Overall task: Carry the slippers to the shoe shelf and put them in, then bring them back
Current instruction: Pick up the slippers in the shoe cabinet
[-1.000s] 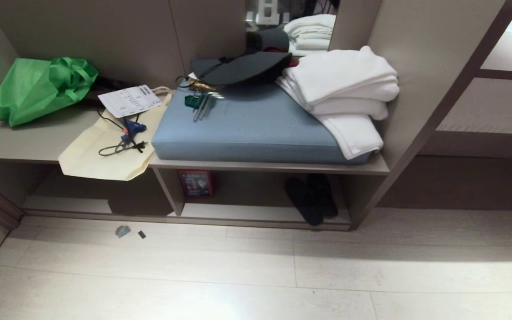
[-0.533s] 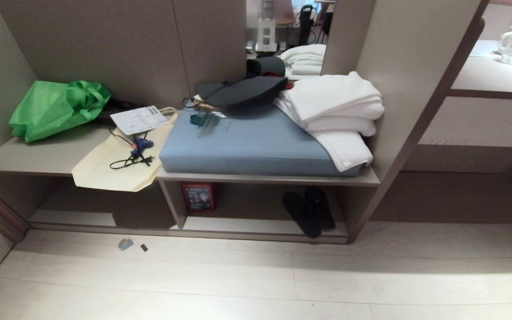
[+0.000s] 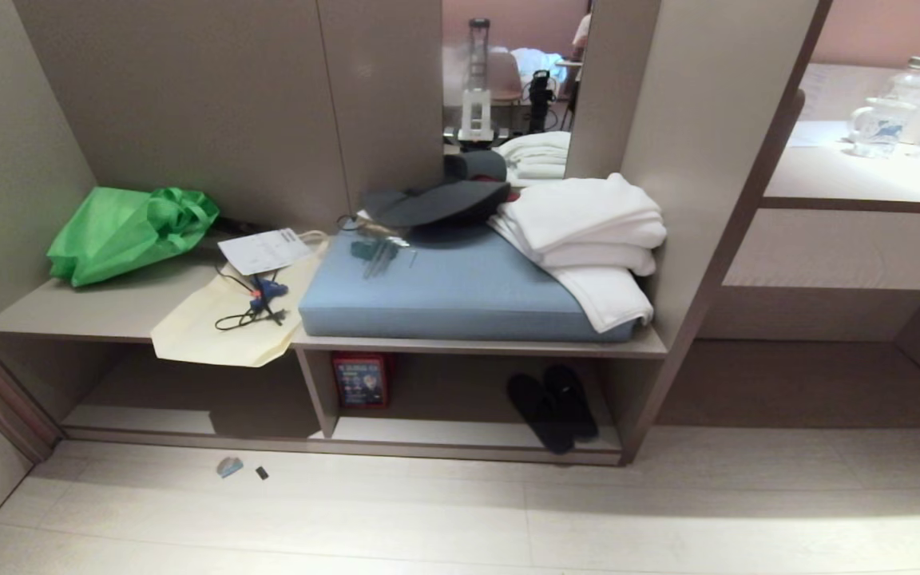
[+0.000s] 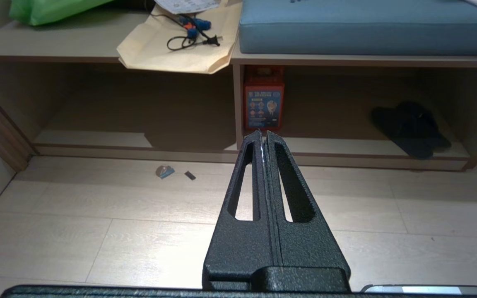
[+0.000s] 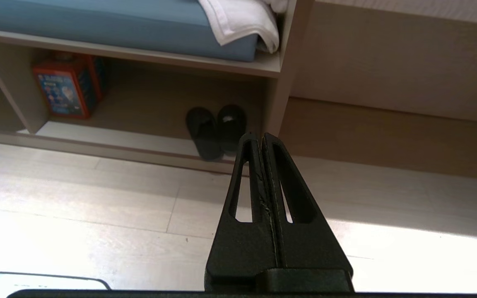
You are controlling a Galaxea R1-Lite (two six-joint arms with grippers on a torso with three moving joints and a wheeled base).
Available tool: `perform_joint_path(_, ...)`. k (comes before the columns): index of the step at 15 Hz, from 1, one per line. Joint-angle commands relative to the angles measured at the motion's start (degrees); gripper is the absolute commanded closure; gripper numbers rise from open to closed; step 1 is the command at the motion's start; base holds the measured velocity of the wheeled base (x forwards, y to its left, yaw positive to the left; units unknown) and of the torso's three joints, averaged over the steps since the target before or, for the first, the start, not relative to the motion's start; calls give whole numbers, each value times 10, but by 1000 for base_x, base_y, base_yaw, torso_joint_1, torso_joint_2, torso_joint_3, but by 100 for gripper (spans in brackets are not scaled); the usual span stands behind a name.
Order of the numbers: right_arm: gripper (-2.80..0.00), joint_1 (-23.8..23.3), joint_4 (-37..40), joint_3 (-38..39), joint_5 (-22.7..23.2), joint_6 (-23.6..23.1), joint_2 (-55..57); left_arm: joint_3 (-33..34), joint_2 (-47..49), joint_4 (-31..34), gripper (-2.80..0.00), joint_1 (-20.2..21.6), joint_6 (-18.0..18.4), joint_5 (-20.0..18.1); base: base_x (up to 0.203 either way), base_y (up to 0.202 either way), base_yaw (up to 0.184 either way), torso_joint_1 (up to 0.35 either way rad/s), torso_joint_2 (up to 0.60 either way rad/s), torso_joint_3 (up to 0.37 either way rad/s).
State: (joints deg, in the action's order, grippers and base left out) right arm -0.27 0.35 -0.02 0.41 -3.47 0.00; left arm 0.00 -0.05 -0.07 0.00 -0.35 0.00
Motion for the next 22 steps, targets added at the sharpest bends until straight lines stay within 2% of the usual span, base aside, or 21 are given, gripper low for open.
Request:
perform_joint_path(1,0,0,0,-1,0,0,1,0,0,0,0,0,0,0,0,0,0,3,7,203)
perform_joint_path(7,0,0,0,-1,0,0,1,0,0,0,0,0,0,0,0,0,0,5,2,150)
perform_joint_path(22,0,0,0,-1,-1,9,1,0,0,0,0,0,3,0,0,0,0,0,0,0)
